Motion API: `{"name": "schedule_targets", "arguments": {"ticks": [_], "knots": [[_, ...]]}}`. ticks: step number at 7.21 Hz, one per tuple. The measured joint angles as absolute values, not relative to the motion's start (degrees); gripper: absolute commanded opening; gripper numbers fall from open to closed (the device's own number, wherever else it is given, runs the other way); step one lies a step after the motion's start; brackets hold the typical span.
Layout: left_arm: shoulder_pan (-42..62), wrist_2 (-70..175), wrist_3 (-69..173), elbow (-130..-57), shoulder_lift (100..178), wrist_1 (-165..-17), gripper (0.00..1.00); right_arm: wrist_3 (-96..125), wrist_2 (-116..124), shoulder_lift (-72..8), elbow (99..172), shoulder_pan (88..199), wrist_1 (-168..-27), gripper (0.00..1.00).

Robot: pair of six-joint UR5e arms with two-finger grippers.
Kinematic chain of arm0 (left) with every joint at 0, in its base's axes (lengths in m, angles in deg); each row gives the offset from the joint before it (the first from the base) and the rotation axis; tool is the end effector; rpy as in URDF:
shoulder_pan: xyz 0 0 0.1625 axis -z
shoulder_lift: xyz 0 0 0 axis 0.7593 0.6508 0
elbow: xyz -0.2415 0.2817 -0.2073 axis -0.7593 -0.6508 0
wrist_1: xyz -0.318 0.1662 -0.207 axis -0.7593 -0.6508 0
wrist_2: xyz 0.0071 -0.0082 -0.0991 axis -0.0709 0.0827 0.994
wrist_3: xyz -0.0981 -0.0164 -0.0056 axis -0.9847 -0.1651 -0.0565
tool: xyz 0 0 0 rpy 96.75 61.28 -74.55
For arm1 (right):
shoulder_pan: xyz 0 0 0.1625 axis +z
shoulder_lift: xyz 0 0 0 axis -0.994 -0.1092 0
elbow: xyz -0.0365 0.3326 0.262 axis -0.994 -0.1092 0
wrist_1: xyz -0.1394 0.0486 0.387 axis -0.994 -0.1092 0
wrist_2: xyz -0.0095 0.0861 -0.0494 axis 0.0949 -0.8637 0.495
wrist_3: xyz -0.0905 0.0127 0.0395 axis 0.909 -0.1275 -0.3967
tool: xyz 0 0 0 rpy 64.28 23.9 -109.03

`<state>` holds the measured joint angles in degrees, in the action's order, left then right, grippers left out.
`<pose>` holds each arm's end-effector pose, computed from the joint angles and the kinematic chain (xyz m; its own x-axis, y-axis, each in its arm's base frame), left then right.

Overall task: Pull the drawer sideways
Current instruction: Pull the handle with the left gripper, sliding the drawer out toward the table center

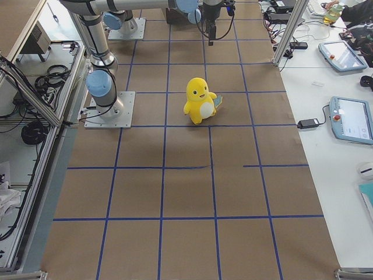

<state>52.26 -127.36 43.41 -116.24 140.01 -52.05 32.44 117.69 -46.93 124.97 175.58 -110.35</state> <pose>-0.1400 -0.4781 0.2017 -0.3045 0.1822 -0.9349 0.0548 0.9833 0.1737 0.1495 -0.5285 0.5090 -0.9985 -0.0539 0.0101 -0.0543 0.9975 -0.0459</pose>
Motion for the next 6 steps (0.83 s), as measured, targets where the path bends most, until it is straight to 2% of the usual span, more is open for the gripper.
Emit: {"name": "schedule_targets", "arguments": {"ticks": [6], "knots": [[53.48, -125.42, 43.33, -114.94, 140.18, -52.41, 0.29, 32.45, 117.69, -46.93, 124.98, 175.58, -110.36, 1.0]]}}
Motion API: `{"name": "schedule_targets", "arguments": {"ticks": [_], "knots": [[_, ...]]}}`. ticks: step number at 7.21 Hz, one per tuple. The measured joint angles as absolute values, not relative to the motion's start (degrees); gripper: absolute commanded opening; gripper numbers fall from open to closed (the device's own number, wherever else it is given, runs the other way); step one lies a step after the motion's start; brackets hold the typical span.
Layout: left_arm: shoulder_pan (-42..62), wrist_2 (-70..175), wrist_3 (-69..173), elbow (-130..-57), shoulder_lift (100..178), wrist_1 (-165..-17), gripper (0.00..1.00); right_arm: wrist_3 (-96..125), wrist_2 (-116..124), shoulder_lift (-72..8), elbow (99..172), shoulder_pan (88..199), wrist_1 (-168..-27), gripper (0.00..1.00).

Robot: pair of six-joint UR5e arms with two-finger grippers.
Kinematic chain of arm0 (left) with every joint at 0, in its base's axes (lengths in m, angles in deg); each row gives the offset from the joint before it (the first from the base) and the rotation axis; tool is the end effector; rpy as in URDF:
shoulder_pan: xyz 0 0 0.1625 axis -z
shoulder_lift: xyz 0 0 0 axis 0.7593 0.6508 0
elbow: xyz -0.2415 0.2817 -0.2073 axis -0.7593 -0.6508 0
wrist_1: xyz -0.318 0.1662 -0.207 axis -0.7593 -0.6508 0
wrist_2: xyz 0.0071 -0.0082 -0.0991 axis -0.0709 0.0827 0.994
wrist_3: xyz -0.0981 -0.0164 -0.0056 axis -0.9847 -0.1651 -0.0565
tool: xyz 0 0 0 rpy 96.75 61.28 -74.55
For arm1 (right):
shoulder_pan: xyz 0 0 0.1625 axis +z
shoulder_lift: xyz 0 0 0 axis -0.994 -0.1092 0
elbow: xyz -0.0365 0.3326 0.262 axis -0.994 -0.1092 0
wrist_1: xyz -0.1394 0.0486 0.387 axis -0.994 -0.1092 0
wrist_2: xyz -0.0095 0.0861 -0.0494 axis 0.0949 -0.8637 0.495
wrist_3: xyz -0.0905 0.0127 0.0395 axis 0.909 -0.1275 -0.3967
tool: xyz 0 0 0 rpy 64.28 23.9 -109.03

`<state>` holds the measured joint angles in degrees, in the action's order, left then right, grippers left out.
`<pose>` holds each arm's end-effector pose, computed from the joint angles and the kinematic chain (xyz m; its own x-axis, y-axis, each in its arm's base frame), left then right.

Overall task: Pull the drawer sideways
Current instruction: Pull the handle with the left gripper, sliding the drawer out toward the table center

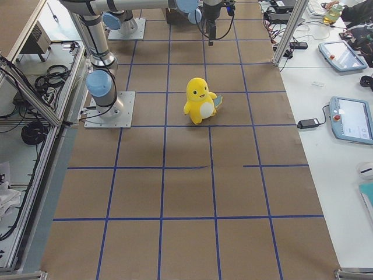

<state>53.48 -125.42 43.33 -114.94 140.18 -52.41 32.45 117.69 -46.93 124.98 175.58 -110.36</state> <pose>-0.1528 -0.4806 0.2051 -0.3328 0.1754 -0.9265 0.0631 0.9845 0.1637 0.1495 -0.5285 0.5089 -0.9985 -0.0541 0.0101 -0.0545 0.9975 -0.0458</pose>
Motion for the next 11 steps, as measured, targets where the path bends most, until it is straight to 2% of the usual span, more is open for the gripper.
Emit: {"name": "schedule_targets", "arguments": {"ticks": [10, 11], "knots": [[55.14, -125.32, 43.25, -114.49, 140.11, -52.37, 0.29, 32.41, 117.7, -46.93, 124.97, 175.58, -110.36, 1.0], [55.17, -125.36, 43.24, -114.47, 140.11, -52.37, 0.53, 32.41, 117.7, -46.93, 124.98, 175.58, -110.35, 1.0]]}}
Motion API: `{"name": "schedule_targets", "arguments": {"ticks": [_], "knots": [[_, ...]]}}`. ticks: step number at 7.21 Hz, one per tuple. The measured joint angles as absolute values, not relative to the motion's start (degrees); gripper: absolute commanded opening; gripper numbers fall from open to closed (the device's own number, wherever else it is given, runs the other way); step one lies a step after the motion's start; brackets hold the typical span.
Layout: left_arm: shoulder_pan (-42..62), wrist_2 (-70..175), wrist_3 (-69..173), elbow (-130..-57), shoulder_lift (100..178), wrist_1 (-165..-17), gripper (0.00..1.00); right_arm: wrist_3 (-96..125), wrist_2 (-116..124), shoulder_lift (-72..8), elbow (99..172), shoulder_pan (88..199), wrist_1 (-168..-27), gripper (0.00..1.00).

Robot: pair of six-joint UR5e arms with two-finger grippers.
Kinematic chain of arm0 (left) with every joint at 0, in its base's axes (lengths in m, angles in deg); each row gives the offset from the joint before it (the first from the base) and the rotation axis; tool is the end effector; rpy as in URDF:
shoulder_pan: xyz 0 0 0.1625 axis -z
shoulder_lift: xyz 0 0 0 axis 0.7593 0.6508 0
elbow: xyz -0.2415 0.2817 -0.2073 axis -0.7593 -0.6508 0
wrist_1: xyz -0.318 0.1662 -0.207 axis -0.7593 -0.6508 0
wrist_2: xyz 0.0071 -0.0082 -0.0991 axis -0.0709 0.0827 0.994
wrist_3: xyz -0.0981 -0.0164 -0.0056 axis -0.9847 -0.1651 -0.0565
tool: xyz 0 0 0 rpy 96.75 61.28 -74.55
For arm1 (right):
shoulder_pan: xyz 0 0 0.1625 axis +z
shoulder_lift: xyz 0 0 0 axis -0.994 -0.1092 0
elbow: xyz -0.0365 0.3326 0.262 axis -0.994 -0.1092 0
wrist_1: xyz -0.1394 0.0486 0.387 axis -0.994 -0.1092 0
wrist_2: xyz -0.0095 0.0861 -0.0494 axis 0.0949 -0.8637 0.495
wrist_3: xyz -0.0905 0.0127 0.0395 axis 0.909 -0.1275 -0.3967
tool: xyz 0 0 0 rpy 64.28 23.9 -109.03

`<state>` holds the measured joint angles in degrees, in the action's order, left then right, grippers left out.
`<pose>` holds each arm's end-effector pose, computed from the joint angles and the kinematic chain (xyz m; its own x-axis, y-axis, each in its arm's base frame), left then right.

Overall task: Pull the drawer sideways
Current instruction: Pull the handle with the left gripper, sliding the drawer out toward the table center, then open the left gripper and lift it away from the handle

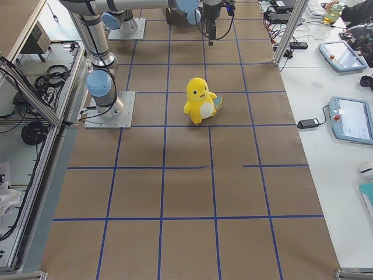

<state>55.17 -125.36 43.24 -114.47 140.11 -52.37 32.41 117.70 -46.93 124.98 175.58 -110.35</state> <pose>-0.1676 -0.4786 0.2085 -0.3309 0.1745 -0.9274 0.0916 0.9840 0.1525 0.1495 -0.5285 0.5089 -0.9985 -0.0534 0.0102 -0.0538 0.9975 -0.0457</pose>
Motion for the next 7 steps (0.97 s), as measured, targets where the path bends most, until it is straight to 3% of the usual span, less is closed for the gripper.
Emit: {"name": "schedule_targets", "arguments": {"ticks": [1, 2, 5, 7], "knots": [[55.19, -125.39, 43.26, -114.45, 140.14, -52.39, 0.84, 32.41, 117.7, -46.93, 124.98, 175.58, -110.36, 1.0], [55.19, -125.38, 43.27, -114.45, 140.17, -52.4, 1.0, 32.41, 117.69, -46.93, 124.98, 175.58, -110.36, 1.0], [56.28, -125.24, 43.81, -114.13, 139.86, -51.82, 1.0, 32.41, 117.69, -46.93, 124.98, 175.58, -110.36, 1.0], [57.78, -119.69, 46.77, -109.87, 139.3, -51.83, 1.0, 32.43, 117.7, -46.93, 124.97, 175.58, -110.35, 1.0]]}}
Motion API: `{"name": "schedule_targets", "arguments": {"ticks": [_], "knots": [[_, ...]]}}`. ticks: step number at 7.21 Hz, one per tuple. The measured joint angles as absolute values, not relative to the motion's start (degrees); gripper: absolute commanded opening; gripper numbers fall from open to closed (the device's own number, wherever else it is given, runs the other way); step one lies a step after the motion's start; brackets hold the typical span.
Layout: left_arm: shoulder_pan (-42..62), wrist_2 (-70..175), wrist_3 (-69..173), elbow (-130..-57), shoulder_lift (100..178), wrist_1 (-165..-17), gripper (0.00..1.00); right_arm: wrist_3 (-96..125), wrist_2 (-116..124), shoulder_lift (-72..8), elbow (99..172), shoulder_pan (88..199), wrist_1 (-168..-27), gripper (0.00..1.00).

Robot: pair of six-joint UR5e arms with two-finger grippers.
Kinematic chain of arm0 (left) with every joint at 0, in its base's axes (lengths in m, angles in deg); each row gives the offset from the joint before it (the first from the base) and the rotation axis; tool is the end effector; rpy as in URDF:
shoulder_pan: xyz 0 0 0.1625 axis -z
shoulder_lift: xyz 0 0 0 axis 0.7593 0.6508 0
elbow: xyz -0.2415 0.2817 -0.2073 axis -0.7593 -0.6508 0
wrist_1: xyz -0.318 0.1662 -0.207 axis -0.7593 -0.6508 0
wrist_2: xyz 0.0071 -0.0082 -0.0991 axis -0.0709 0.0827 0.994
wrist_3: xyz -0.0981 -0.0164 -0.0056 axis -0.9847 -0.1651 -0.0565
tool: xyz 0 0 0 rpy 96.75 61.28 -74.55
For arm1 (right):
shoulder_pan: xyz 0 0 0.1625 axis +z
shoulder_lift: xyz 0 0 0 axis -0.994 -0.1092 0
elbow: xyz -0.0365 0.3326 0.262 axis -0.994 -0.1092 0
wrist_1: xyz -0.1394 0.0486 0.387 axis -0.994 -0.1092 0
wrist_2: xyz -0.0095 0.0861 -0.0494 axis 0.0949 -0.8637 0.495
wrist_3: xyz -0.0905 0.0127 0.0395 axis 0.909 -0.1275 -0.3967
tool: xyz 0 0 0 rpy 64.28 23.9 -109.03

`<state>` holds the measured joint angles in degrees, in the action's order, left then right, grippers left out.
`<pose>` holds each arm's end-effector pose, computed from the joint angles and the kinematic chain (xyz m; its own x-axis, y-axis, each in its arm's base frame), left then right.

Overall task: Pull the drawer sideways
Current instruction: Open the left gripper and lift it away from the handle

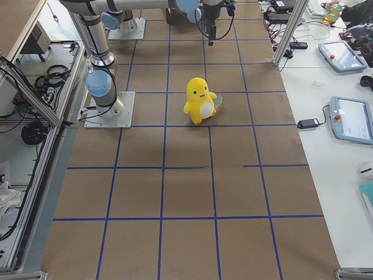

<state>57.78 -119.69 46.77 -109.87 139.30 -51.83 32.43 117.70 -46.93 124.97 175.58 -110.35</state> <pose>-0.2002 -0.4911 0.2382 -0.4266 0.1660 -0.8891 0.1299 0.9841 0.1214 0.1495 -0.5285 0.5090 -0.9985 -0.0537 0.0102 -0.0541 0.9975 -0.0458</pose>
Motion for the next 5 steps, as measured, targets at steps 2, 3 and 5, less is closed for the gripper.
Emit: {"name": "schedule_targets", "arguments": {"ticks": [2, 3, 5], "knots": [[58.58, -106.28, 50.03, -102.53, 137.05, -54.5, 1.0, 32.43, 117.69, -46.93, 124.98, 175.58, -110.36, 1.0], [58.44, -99.31, 51.34, -99.42, 134.89, -57.78, 1.0, 32.42, 117.7, -46.93, 124.97, 175.58, -110.36, 1.0], [57.18, -83.97, 55.85, -95.5, 129.67, -60.78, 1.0, 32.41, 117.7, -46.93, 124.97, 175.58, -110.36, 1.0]]}}
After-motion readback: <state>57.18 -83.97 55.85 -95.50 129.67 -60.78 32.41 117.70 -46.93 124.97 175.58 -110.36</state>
